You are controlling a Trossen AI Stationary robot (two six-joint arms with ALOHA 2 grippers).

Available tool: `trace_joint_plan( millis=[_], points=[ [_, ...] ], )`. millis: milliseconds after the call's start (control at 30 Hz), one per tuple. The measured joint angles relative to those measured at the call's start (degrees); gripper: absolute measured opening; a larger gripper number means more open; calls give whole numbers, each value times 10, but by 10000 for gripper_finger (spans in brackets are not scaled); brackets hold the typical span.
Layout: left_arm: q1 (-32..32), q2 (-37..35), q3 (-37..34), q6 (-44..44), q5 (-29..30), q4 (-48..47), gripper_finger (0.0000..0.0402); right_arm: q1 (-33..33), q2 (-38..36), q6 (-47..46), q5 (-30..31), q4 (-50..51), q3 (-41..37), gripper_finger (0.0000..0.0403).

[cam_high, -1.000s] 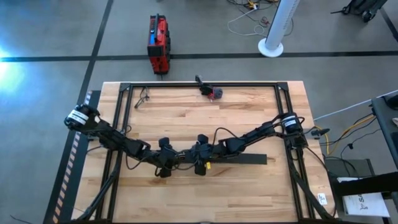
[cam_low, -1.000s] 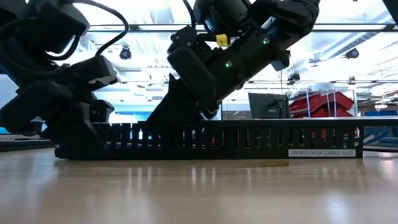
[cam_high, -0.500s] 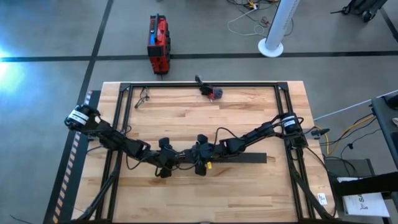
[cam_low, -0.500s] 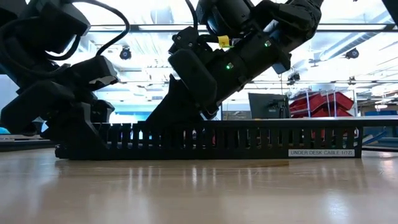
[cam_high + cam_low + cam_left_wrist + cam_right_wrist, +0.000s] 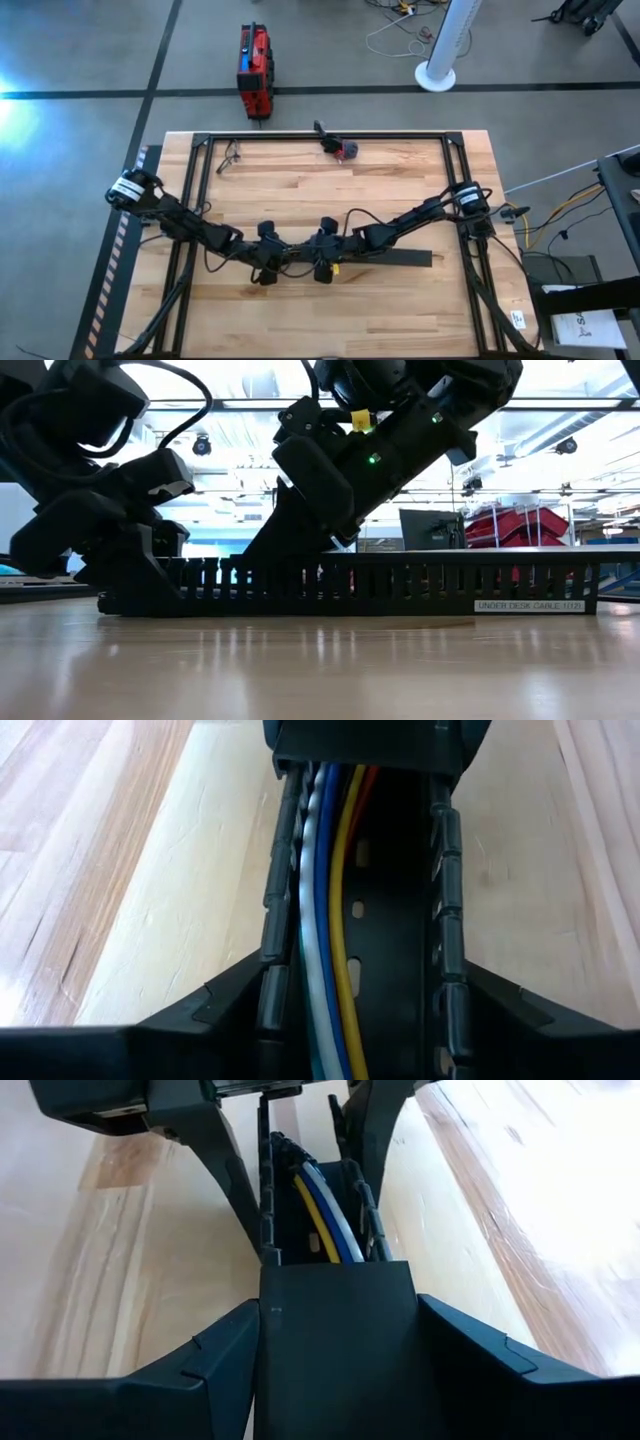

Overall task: Ziptie cables
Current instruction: Close the black cable duct

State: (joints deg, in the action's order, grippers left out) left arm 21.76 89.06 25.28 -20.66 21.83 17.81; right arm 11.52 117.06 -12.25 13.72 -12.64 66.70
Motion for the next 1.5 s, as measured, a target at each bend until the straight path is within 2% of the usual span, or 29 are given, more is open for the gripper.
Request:
trace_joint_plan(
  millis=[267, 467, 700, 833, 1233, 1500],
  points=[
    [2, 0, 0, -5, -5, 1, 226, 0, -2, -12, -2, 19, -1, 225],
    [1, 1, 2, 15, -9, 18, 227, -3, 14, 14, -43, -72, -5, 225],
    [2, 1, 8, 21, -11, 14, 224, -4, 27, 19, -58, -100, 0, 221],
    [2, 1, 8, 22, -8, 14, 227, -4, 27, 38, -61, -100, 3, 222],
    [2, 0, 1, 11, -8, 14, 226, 0, 13, 39, -129, -36, 8, 224],
    [2, -1, 2, 15, -8, 23, 220, 4, 3, 45, -117, -26, 6, 220]
  ],
)
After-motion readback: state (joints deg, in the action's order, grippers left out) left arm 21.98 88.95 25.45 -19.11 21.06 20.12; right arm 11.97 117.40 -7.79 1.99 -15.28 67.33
